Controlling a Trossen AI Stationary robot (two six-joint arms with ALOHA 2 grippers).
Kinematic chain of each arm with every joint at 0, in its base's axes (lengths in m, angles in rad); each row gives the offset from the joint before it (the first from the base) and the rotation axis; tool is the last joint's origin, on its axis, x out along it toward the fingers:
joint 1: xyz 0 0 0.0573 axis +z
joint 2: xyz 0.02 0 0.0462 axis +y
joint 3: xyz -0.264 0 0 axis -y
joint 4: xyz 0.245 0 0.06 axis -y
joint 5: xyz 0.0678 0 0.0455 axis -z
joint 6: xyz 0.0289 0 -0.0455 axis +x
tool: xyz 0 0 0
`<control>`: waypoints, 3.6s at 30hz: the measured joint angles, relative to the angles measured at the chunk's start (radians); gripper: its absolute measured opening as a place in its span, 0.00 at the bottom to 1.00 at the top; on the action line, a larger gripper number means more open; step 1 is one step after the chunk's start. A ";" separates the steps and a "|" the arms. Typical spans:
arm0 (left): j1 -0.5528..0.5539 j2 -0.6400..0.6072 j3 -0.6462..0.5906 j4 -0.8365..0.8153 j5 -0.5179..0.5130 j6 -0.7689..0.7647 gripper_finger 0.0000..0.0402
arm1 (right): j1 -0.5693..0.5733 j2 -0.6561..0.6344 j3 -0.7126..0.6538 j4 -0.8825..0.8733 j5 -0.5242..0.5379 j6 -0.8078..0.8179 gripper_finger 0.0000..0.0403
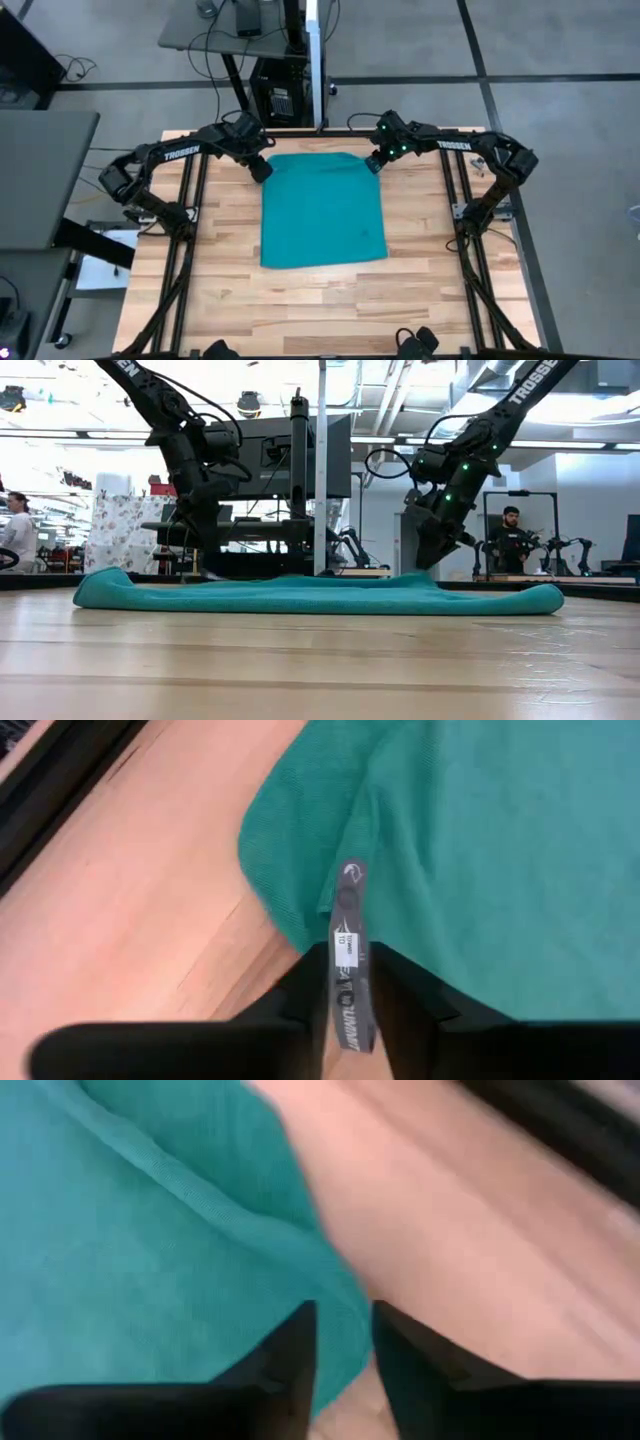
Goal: Roll towel
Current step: Fold the blue towel in half
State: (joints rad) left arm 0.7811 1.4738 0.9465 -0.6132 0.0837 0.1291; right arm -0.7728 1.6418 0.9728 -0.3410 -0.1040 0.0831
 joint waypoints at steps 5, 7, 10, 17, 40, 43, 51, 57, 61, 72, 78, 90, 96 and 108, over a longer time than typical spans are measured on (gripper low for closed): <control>0.000 -0.001 0.085 -0.085 -0.026 0.015 0.30 | -0.043 -0.026 0.110 -0.118 0.000 -0.032 0.51; -0.005 -0.001 0.120 -0.111 -0.009 0.017 0.31 | -0.052 -0.046 0.145 -0.168 0.000 -0.032 0.57; -0.018 -0.002 0.139 -0.115 0.030 0.018 0.31 | -0.047 -0.081 0.164 -0.214 0.000 -0.031 0.60; -0.057 -0.001 0.067 -0.077 0.129 0.025 0.31 | 0.033 -0.100 0.147 -0.279 -0.055 -0.094 0.60; -0.019 0.318 0.134 0.113 0.042 0.227 0.33 | -0.037 0.061 0.143 -0.227 -0.083 -0.163 0.59; -0.019 0.329 0.135 0.102 0.047 0.231 0.33 | -0.038 0.061 0.143 -0.226 -0.082 -0.167 0.59; -0.029 0.326 0.135 0.089 0.062 0.264 0.33 | -0.038 0.061 0.143 -0.217 -0.082 -0.171 0.59; -0.028 0.331 0.136 0.080 0.068 0.284 0.33 | -0.041 0.061 0.143 -0.214 -0.082 -0.173 0.59; -0.027 0.356 0.137 0.094 0.056 0.292 0.33 | -0.040 0.061 0.143 -0.203 -0.082 -0.173 0.59; -0.025 0.332 0.163 0.092 -0.003 0.240 0.02 | -0.040 0.061 0.143 -0.201 -0.082 -0.208 0.56; -0.025 0.326 0.237 -0.006 -0.001 0.248 0.00 | -0.040 0.061 0.143 -0.203 -0.082 -0.247 0.51; -0.025 0.326 0.330 -0.144 0.002 0.247 0.00 | -0.057 0.147 0.142 -0.176 -0.106 -0.369 0.50; -0.025 0.326 0.349 -0.151 0.002 0.245 0.00 | -0.097 0.204 0.142 -0.134 -0.131 -0.330 0.46; -0.025 0.325 0.349 -0.157 0.003 0.245 0.00 | -0.104 0.227 0.142 -0.137 -0.254 -0.308 0.37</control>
State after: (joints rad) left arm 0.7563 1.7992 1.2957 -0.7704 0.0864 0.3740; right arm -0.8772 1.8690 1.1152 -0.4782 -0.3580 -0.2253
